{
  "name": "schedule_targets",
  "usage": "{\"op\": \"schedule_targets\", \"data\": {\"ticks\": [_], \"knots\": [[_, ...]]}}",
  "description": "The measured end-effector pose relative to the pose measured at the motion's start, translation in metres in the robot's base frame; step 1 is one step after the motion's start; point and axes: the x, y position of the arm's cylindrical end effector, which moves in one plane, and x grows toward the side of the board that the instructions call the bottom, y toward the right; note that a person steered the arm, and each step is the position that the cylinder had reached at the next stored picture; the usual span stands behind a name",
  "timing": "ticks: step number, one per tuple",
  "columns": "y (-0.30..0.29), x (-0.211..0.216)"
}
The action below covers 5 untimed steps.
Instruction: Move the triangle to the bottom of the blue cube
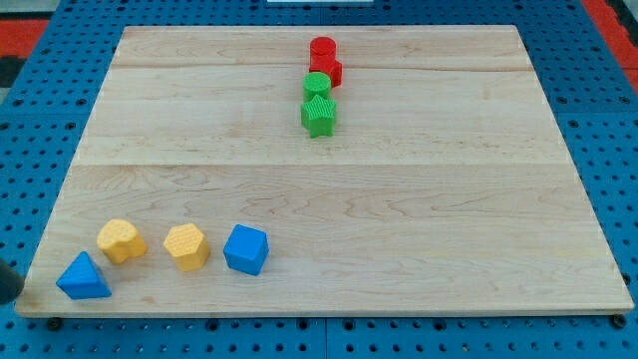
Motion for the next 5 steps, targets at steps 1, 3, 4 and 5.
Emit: {"op": "schedule_targets", "data": {"ticks": [1, 3, 4, 5], "knots": [[0.055, 0.004], [0.047, -0.031], [0.058, -0.038], [0.105, -0.048]]}}
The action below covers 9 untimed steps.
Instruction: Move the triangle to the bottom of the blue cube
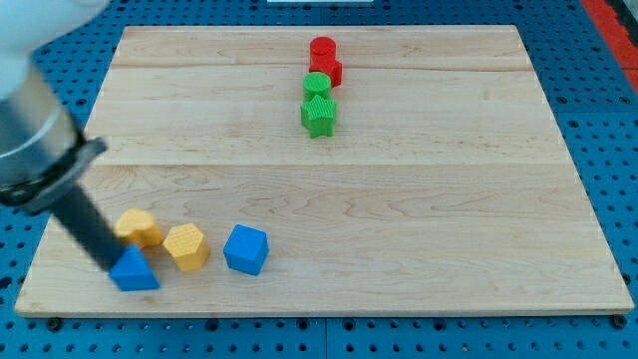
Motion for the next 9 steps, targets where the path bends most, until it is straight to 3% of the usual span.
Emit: {"op": "schedule_targets", "data": {"ticks": [1, 3, 5, 7, 9], "knots": [[0.009, -0.001], [-0.085, 0.004], [0.041, 0.023], [0.01, 0.043], [0.084, 0.053]]}}
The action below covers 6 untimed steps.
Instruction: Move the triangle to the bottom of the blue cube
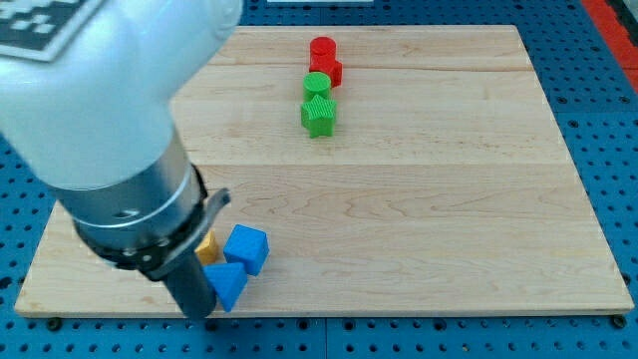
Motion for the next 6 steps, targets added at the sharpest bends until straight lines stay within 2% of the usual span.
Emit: {"op": "schedule_targets", "data": {"ticks": [1, 3, 4, 5, 6], "knots": [[0.012, -0.004], [0.01, -0.052], [0.011, -0.057], [0.047, -0.057], [0.09, -0.075]]}}
